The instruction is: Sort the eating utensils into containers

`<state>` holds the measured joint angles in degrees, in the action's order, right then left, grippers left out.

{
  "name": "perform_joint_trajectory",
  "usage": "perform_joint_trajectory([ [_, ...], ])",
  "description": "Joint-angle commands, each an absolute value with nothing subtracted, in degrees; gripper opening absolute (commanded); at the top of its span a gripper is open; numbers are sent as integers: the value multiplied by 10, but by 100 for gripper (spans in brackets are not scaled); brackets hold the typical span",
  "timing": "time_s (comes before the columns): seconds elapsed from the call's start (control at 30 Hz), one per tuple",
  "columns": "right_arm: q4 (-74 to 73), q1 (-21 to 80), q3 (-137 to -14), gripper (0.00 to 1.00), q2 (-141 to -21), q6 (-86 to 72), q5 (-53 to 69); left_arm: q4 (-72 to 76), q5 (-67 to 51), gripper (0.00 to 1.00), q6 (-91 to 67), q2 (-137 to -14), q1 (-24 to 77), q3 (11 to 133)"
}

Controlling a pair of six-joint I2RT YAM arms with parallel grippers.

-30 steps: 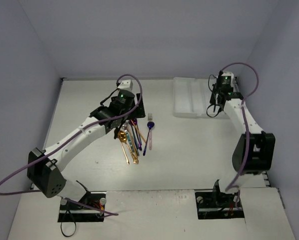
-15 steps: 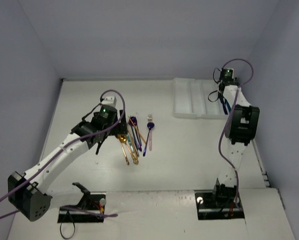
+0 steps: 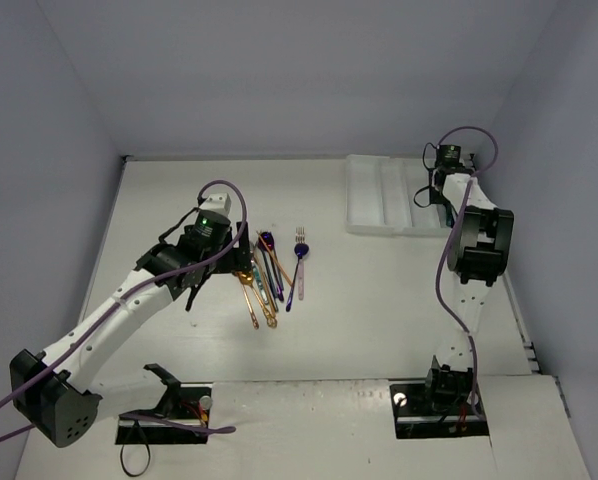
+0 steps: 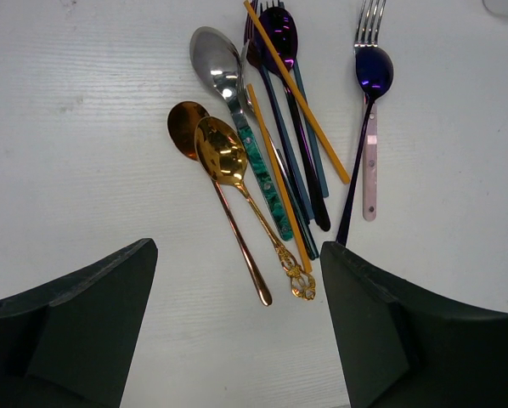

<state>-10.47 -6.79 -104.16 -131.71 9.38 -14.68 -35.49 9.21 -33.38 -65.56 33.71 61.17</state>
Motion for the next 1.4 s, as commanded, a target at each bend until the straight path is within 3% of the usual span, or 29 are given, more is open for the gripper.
perform_joint_trajectory([
  [0.0, -94, -60, -1026, 46, -1178, 63, -135, -358, 96, 76, -316, -640, 334, 644],
  [0.17, -96, -16, -915, 50, -1028, -28, -103, -360, 106, 76, -299, -639, 330, 652],
  [0.37, -96, 144, -756, 54, -886, -143, -109, -363, 106, 76, -289, -631, 327, 652],
  [0.6, -94, 347, -643, 51, -821, -310, -182, -392, 111, 76, -272, -618, 323, 654],
  [0.73, -95, 447, -634, 49, -846, -404, -233, -412, 125, 76, -268, -602, 322, 650],
  [0.97, -96, 519, -696, 44, -970, -460, -258, -436, 131, 76, -266, -564, 319, 634],
  [1.37, -97, 553, -737, 25, -1078, -549, -236, -454, 123, 76, -270, -525, 318, 614],
])
